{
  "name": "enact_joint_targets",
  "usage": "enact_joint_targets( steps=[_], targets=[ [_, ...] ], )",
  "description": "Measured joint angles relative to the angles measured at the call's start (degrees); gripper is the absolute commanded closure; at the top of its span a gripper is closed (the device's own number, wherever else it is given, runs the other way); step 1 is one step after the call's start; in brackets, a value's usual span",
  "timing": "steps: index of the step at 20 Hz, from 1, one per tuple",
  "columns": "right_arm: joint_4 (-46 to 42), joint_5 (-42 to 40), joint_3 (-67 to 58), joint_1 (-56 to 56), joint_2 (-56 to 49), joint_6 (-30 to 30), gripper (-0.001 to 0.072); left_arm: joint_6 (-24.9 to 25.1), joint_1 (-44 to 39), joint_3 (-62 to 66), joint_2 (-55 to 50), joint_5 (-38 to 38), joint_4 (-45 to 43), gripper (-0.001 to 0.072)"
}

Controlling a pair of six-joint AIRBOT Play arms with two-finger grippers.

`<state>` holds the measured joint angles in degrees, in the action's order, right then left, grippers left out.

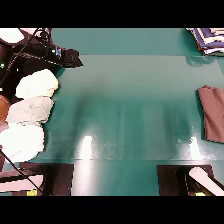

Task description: Fold the shirts.

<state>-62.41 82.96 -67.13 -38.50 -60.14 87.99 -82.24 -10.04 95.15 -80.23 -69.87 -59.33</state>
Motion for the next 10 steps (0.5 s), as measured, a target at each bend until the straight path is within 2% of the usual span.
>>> enact_joint_targets(
  steps=[1, 2, 3, 7, 10],
  targets=[
    [0.8, 0.3, -0.1, 3.7, 0.0, 0.0, 0.043, 0.0, 0.0, 0.0, 0.0, 0.2, 0.0, 0.0683],
    [1.4, 0.4, -0.3, 7.6, -0.1, 0.0, 0.0528, 0.0, 0.0, 0.0, 0.0, 0.5, 0.1, 0.0683],
    [1.7, 0.4, -0.4, 11.1, -0.1, 0.0, 0.0696, 0.0, 0.0, 0.0, 0.0, 0.9, 0.1, 0.0683],
    [2.1, 0.1, -0.5, 23.3, -0.2, -0.5, 0.0695, 0.0, 0.0, 0.0, 0.0, 1.5, 0.1, 0.0683],
    [1.7, -0.3, -0.5, 28.3, -0.2, -1.2, 0.0695, 0.0, 0.0, 0.0, 0.0, 1.8, 0.1, 0.0683]
  ],
)
